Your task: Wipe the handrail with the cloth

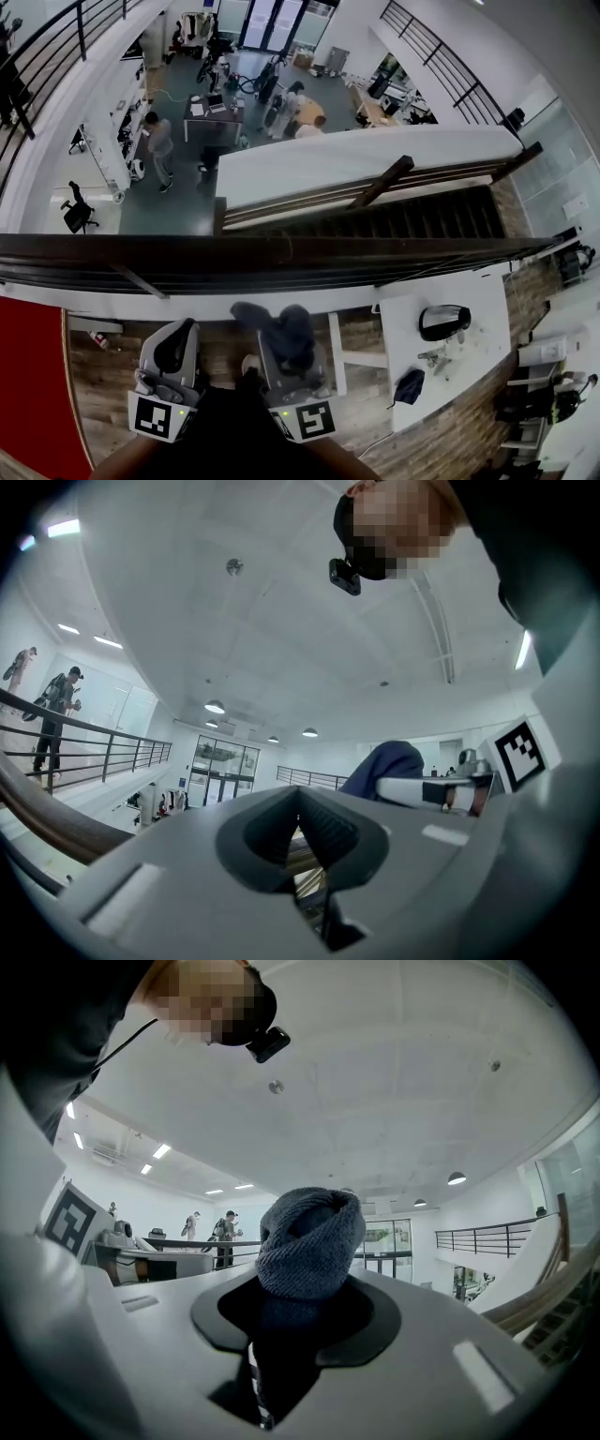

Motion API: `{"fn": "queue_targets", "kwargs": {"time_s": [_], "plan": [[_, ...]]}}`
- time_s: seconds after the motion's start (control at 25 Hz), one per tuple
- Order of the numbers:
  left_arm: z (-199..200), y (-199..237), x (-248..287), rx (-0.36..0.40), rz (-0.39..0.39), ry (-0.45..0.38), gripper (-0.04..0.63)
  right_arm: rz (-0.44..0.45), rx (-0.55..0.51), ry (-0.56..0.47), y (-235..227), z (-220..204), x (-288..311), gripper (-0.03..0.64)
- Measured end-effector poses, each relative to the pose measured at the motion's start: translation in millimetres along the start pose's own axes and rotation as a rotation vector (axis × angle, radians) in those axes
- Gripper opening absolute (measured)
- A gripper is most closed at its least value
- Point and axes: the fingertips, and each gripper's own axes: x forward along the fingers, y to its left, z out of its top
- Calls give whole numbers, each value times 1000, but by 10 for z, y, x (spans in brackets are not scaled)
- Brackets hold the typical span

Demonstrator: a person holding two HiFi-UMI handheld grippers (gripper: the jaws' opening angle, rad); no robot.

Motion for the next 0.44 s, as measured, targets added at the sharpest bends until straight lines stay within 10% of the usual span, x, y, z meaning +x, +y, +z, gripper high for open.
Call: {"fn": "queue_targets", "kwargs": {"time_s": [0.44], "plan": [[-16, 88, -42, -24, 37, -30, 0, 45, 23, 82, 59, -158, 49, 137]]}}
